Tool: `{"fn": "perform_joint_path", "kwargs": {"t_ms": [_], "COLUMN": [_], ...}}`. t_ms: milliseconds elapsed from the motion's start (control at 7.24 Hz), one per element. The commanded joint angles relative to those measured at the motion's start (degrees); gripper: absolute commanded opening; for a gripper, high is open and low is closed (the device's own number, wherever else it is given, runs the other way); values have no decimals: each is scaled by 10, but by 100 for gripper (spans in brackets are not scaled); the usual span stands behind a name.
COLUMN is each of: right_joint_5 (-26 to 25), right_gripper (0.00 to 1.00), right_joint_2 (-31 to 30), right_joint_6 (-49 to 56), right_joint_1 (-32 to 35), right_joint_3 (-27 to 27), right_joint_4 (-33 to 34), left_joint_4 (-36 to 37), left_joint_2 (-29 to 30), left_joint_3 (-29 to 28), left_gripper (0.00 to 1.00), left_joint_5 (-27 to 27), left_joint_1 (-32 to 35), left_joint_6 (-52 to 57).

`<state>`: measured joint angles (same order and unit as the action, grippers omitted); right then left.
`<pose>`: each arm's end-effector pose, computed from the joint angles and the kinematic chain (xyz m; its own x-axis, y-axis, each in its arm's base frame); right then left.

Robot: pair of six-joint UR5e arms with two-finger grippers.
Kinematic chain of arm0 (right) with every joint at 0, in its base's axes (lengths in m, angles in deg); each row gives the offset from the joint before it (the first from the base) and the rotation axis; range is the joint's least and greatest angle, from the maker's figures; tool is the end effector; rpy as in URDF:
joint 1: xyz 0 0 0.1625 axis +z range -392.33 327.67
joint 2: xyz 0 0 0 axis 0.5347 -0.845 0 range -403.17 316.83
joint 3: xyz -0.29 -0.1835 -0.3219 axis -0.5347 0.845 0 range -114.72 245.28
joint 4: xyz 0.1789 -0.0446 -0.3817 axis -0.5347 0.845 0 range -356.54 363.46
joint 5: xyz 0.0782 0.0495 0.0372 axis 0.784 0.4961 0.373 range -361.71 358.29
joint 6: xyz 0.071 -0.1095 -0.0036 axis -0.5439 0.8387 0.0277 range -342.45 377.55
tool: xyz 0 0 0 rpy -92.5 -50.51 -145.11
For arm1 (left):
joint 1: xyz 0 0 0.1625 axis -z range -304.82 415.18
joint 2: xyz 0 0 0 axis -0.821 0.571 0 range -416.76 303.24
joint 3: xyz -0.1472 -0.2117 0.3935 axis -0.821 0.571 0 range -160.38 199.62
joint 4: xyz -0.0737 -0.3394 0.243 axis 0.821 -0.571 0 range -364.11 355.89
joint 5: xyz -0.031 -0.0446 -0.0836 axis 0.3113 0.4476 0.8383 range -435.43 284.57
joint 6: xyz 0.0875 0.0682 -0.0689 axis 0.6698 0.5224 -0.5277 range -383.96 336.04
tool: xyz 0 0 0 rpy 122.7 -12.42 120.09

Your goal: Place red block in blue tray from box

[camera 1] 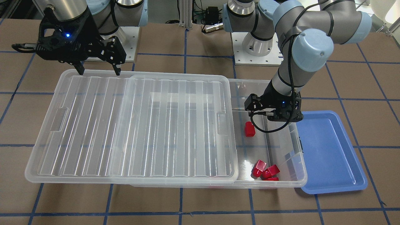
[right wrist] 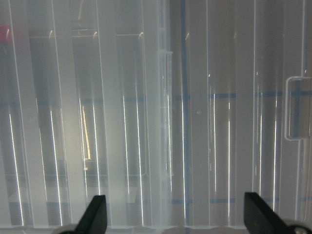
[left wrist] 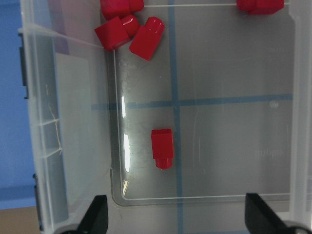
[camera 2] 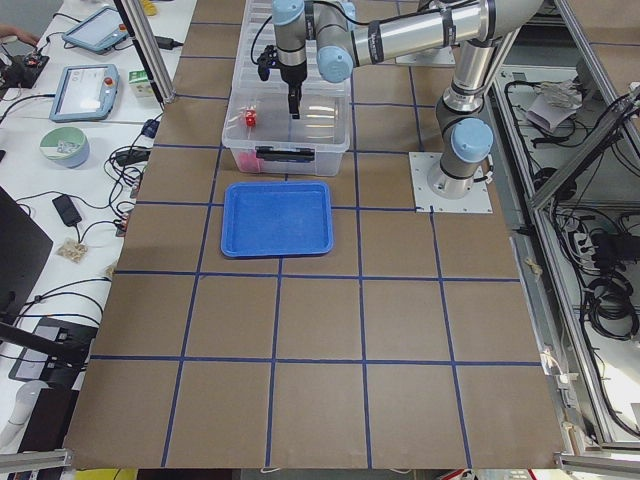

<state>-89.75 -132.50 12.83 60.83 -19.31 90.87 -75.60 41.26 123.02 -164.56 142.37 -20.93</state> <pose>0.1657 -0.5027 0.5396 -0.9990 0.0260 -0.0372 0.0273 0.9990 -0.0346 -0.1090 -0.5391 0.3459 -0.9998 0.0030 0.0178 0.0039 0.9987 0.0501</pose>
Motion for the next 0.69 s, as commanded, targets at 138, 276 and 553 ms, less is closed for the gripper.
{"fn": "perform_joint_path", "kwargs": {"t_ms": [138,276,553], "right_joint_5": [3,2,3], "right_gripper": [100,100,100], "right_joint_2": [0,0,0], "right_joint_6": [-1,0,0], "right_joint_1": [2,2,-1], "right_joint_3": [0,0,0], "right_joint_4": [-2,-2,-4], "left_joint_4": [23,23,50], "left_joint_2": [39,43,55], "left_joint_3": [20,31,58], "left_gripper": [100,100,100], "left_joint_5": [0,-4,-5], "left_joint_1": [0,0,0], "left_joint_6": [-62,-76,-74]}}
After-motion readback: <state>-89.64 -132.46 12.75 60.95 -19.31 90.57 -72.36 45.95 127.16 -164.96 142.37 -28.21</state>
